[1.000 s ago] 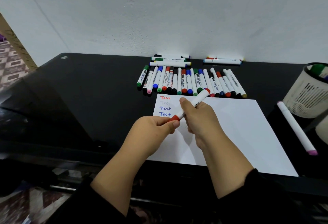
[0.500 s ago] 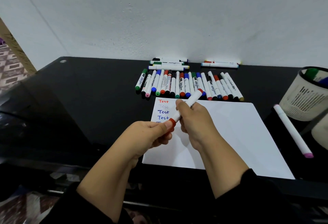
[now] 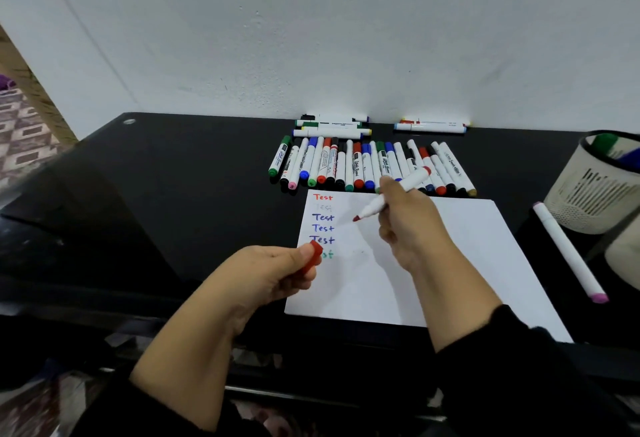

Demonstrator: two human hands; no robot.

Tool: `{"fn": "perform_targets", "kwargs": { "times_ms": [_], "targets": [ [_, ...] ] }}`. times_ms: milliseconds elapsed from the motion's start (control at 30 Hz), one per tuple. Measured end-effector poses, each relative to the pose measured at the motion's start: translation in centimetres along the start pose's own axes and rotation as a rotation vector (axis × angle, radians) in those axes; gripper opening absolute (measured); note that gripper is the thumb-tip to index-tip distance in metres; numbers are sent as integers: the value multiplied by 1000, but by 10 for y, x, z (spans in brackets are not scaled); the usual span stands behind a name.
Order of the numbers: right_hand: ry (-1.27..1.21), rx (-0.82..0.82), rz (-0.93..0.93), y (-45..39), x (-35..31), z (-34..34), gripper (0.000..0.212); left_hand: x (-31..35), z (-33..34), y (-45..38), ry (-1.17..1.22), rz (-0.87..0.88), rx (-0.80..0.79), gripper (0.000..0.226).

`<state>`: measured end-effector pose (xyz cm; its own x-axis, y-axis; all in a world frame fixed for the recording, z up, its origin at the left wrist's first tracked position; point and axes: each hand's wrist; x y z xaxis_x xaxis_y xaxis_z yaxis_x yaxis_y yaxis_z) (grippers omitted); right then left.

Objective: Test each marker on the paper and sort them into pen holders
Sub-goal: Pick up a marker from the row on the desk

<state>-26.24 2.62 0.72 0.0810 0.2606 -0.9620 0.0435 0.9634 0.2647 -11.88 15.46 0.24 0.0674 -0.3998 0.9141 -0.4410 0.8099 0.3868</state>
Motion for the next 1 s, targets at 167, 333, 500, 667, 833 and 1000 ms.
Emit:
{"fn": "perform_targets", "kwargs": {
  "times_ms": [167, 333, 500, 667, 833, 1000],
  "targets": [
    [-34, 18, 43, 6, 5, 1, 25, 8, 6, -7, -200, 130, 183, 15],
    [-60, 25, 30, 15, 13, -5, 27, 13, -1, -11, -433, 266, 425, 30],
    [48, -29, -75, 30, 29, -8, 17, 11, -11, -19, -515, 257, 469, 35],
    [244, 44, -278, 36, 38, 1, 29, 7, -11, -26, -589, 255, 432, 36],
    [314, 31, -368, 41, 44, 8, 31, 4, -8, -29, -577, 274, 401, 32],
    [368, 9, -412, 39, 54, 15, 34, 4, -8, -30, -579, 300, 379, 30]
  ]
}}
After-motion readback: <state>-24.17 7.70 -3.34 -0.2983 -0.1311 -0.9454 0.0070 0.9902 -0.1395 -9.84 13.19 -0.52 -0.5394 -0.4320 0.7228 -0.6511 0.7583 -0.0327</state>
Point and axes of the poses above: each hand's wrist, its own y-axis away from the middle knuckle, its own z-axis out of the palm, x = y × z, and after that the axes turned 12 degrees about x, right-handed
